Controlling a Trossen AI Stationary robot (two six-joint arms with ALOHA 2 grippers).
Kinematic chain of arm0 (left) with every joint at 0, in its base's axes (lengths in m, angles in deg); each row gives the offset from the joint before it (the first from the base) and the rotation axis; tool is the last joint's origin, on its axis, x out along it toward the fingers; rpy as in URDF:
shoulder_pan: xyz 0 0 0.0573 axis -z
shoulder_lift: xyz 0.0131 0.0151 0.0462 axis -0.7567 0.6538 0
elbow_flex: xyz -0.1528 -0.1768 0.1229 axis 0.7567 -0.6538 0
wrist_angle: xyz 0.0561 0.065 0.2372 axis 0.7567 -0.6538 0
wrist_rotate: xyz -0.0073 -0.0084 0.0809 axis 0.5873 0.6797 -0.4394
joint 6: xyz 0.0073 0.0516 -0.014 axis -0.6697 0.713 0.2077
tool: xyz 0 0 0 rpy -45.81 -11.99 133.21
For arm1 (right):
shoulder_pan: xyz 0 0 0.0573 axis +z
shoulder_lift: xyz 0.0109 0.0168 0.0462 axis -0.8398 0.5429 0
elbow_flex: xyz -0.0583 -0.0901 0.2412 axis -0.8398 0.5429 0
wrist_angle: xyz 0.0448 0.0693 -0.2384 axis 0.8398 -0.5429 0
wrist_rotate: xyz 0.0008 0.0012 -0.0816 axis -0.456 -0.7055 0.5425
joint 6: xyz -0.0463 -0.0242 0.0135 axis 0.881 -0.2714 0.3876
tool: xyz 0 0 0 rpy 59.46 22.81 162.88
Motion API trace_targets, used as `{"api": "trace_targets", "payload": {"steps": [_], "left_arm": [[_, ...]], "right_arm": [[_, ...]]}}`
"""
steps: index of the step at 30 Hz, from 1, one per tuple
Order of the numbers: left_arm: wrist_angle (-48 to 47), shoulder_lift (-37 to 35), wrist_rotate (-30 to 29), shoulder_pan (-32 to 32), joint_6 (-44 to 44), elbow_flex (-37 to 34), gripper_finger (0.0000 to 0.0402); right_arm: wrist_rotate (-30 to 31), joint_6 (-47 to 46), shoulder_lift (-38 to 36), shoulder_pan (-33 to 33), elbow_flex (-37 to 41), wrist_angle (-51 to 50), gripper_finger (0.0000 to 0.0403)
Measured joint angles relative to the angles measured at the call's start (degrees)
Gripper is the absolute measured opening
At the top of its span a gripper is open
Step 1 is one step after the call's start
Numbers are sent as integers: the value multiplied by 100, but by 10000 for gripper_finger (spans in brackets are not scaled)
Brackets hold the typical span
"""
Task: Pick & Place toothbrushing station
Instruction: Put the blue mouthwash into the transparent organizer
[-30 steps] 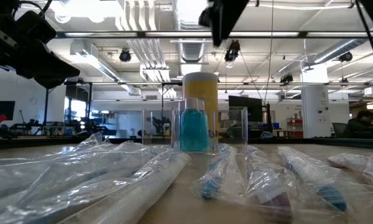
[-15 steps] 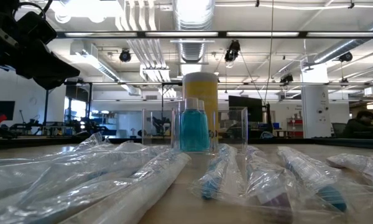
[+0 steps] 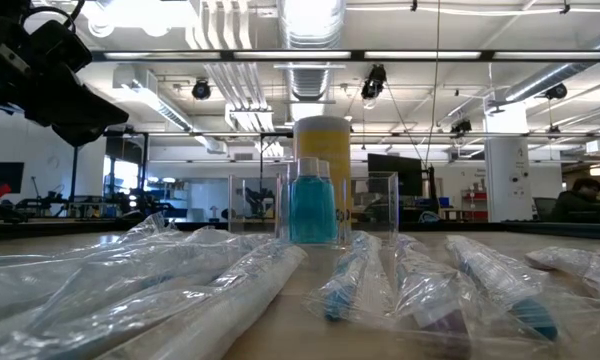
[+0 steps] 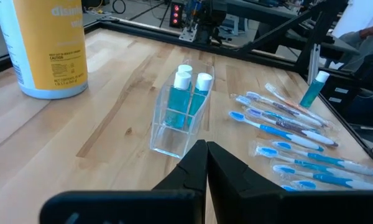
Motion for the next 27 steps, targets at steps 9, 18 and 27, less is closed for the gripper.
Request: {"api": "trace_targets", "payload": {"steps": [9, 18, 27], "left_arm": [[0, 0, -1, 0, 61, -2, 14], [-97, 2, 100, 1, 111, -2, 14], [-410, 2, 145, 0, 116, -7, 14]], "right_arm": [[-1668, -897, 530, -4, 405, 591, 30], [-2745, -2087, 998, -17, 247, 611, 84], [-3664, -3351, 1541, -7, -284, 533, 198]]}}
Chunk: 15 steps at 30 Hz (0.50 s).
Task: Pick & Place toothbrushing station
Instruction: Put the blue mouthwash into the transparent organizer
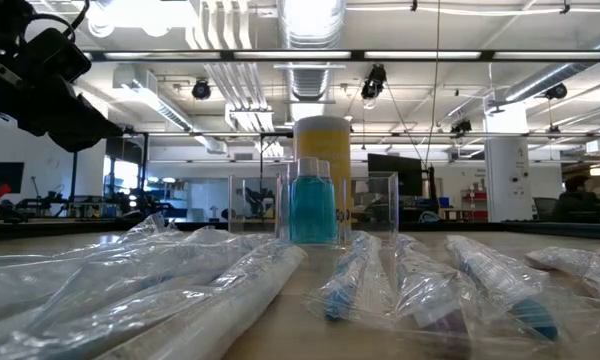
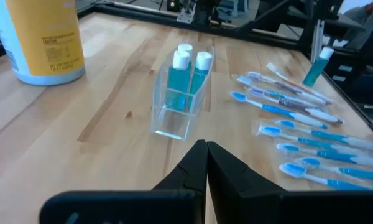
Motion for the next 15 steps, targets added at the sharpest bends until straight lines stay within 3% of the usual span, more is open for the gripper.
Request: {"api": "trace_targets", "payload": {"steps": [8, 15], "left_arm": [[-350, 0, 83, 2, 164, 0, 14], [-403, 0, 99, 2, 350, 4, 14]], "right_arm": [[-659, -1584, 717, 35, -845, -826, 257], [-755, -2362, 1514, 145, -1830, -1276, 266]]}}
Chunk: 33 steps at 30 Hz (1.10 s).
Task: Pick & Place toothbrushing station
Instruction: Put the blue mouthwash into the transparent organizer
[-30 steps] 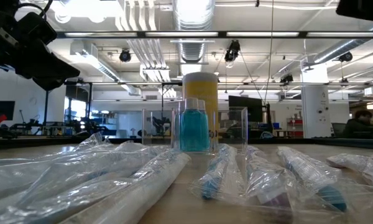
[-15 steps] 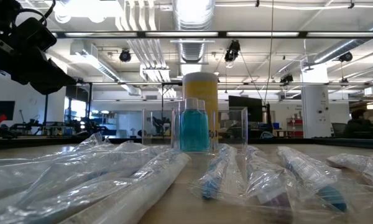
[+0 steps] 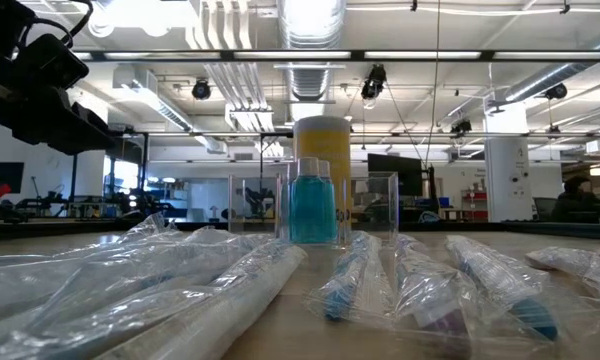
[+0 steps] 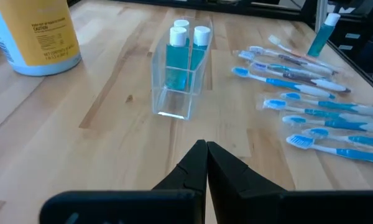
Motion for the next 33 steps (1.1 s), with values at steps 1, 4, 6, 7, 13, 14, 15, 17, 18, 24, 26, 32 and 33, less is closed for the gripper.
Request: {"api": "trace_targets", "payload": {"steps": [1, 4, 6, 7, 13, 14, 15, 17, 18, 24, 26, 32, 33], "left_arm": [[-2, 0, 0, 0, 0, 0, 14], [0, 0, 0, 0, 2, 0, 14], [0, 0, 0, 0, 2, 0, 14], [1, 0, 0, 0, 2, 0, 14], [8, -2, -1, 0, 109, 0, 14], [10, -1, -2, 0, 136, 0, 14], [14, -2, -2, 0, 144, 0, 14], [29, 0, -1, 0, 144, 0, 14], [40, 0, -2, 0, 144, -2, 14], [50, -2, -2, 0, 142, -2, 14], [52, -1, -2, 0, 115, -2, 14], [57, -2, -2, 0, 78, -4, 14], [57, -2, -2, -2, 74, -4, 14]], "right_arm": [[2, -99, 139, 25, -140, -114, 265], [17, -425, 552, 91, -548, -440, 262], [26, -526, 818, 130, -806, -662, 260], [25, -527, 942, 158, -937, -733, 260], [267, -502, 1622, 224, -1738, -1754, 259], [334, -499, 1702, 235, -1863, -1928, 259], [363, -500, 1781, 235, -1974, -2061, 259], [414, -478, 1906, 237, -2181, -2203, 261], [444, -464, 1958, 244, -2269, -2254, 262], [485, -649, 2056, 309, -2362, -2269, 267], [494, -738, 2055, 386, -2307, -2266, 266], [561, -994, 2053, 535, -2185, -2229, 260], [619, -994, 2053, 531, -2155, -2216, 260]]}}
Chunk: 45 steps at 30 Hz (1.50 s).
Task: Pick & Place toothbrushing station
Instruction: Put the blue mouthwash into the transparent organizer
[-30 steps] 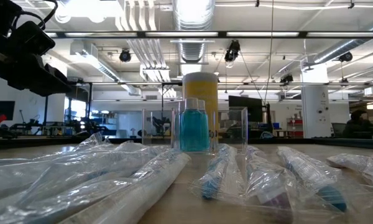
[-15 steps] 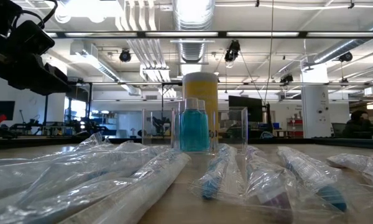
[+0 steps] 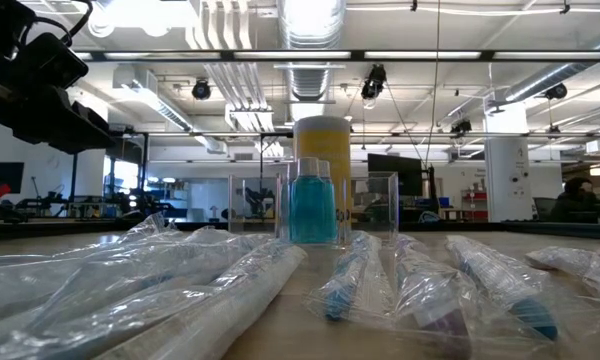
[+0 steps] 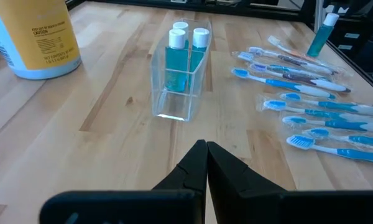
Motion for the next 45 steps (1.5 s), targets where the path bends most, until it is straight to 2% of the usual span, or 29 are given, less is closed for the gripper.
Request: {"api": "trace_targets", "payload": {"steps": [9, 29, 37, 45], "left_arm": [[2, 0, 2, 0, -33, -1, 14], [3, 0, 55, 1, -90, -1, 14], [3, 0, 96, 0, -92, -1, 14], [4, 0, 98, -1, -92, -1, 14]], "right_arm": [[52, 85, 0, -7, 318, 182, 257], [56, 498, -9, -46, 397, 268, 196], [23, 650, -11, -55, 574, 322, 158], [0, 756, -11, -55, 634, 444, 102]]}}
